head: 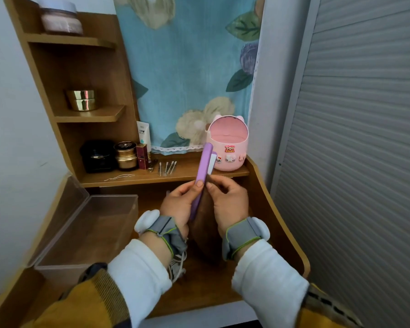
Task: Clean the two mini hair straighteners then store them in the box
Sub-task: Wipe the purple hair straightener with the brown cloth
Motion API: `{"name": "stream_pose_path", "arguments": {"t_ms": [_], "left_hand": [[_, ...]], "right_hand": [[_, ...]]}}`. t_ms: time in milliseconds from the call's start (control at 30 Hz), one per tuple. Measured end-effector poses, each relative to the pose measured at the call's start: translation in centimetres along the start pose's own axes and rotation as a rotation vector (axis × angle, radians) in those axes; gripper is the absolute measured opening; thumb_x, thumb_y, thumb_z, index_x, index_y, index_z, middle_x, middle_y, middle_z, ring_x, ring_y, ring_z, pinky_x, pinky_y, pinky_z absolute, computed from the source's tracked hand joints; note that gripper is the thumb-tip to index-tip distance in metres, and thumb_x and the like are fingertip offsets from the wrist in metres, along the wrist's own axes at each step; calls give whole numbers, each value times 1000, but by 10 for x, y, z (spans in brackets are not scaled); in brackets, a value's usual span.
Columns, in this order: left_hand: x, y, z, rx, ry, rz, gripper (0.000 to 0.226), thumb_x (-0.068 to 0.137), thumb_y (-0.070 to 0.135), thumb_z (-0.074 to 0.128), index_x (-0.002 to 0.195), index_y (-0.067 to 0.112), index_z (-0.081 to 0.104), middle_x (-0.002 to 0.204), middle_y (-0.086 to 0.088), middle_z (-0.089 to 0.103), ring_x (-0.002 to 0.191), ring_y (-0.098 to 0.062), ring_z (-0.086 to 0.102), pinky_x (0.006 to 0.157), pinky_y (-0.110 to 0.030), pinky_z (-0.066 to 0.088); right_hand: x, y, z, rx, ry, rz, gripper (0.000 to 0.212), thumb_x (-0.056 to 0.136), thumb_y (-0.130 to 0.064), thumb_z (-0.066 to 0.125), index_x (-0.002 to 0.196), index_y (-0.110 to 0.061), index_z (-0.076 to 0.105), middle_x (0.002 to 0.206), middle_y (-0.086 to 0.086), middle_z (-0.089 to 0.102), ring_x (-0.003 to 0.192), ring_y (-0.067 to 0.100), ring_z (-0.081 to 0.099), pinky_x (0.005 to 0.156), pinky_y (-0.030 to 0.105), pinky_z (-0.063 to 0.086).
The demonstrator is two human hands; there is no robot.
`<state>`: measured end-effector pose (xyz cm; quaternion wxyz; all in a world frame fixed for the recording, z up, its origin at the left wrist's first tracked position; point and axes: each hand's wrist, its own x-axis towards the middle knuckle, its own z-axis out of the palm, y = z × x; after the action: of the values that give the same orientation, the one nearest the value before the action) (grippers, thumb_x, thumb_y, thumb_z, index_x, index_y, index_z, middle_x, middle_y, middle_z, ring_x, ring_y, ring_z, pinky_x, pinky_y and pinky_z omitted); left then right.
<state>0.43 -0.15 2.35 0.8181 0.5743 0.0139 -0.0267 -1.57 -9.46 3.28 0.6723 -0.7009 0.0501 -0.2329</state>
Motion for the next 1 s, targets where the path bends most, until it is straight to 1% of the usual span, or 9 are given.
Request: {"name": "stream_pose_path", "arguments": {"t_ms": [100,167,300,400,533,633,733,833,1000], "left_hand": [[3,4,-2,-100,18,-54,11,79,20,69,82,9,67,68,-10,68,53,-17,62,57,-25,54],[5,3,-4,-122,34,-63,16,76,21,71,77,7,63,59,-7,66,45,-15,59,48,-21,51],[10,1,-6,-86,113,-36,23,72,22,76,79,9,58,70,-10,64,57,-19,59,59,-28,50],[11,0,-7,-135,120,-40,47,61,27,79,99,9,59,89,-12,66,70,-21,63,66,-32,52],[11,-4,-7,-194,116,-27,12,83,21,66,91,13,61,86,-12,67,64,-18,64,59,-30,53],[19,3,-14,-228,113,14,13,93,26,54,93,15,60,74,-11,69,52,-16,65,58,-32,55],[21,10,-19,-199,49,12,23,98,30,43,104,15,59,69,-10,72,48,-18,63,49,-28,54],[11,10,-18,-175,-1,-64,29,100,33,37,99,14,59,60,-8,67,40,-14,57,36,-16,42],[4,4,-11,-15,-20,-169,38,85,53,56,98,17,62,51,-5,52,33,-12,44,32,-14,35]], "right_hand": [[-5,3,5,-21,-47,-2,18,84,-5,63,96,-14,74,95,4,73,92,17,67,92,40,52],[-8,4,6,-58,-66,-3,18,85,-6,62,98,-12,73,98,7,71,94,19,66,93,41,51],[-9,5,0,-190,-131,-44,20,87,-5,60,103,-10,71,104,7,68,99,19,63,95,37,48],[-10,3,-1,-351,-165,-130,21,86,-4,59,103,-9,71,105,7,66,99,18,60,92,25,45],[-13,-1,-4,-468,-208,-206,21,83,0,60,99,-7,73,104,8,66,97,17,60,78,6,32],[-29,6,2,-470,-325,-222,21,79,3,62,92,-8,74,99,10,66,93,19,60,80,11,36],[-24,9,-3,-316,-131,-53,21,84,-3,59,96,-14,73,101,4,68,93,13,59,87,17,42],[-7,6,-12,-150,44,117,23,89,-12,59,108,-20,69,105,-3,68,99,13,60,96,35,49],[-8,-5,-2,8,24,-11,26,83,-9,67,108,-13,70,99,-6,68,96,9,63,96,32,50]]}}
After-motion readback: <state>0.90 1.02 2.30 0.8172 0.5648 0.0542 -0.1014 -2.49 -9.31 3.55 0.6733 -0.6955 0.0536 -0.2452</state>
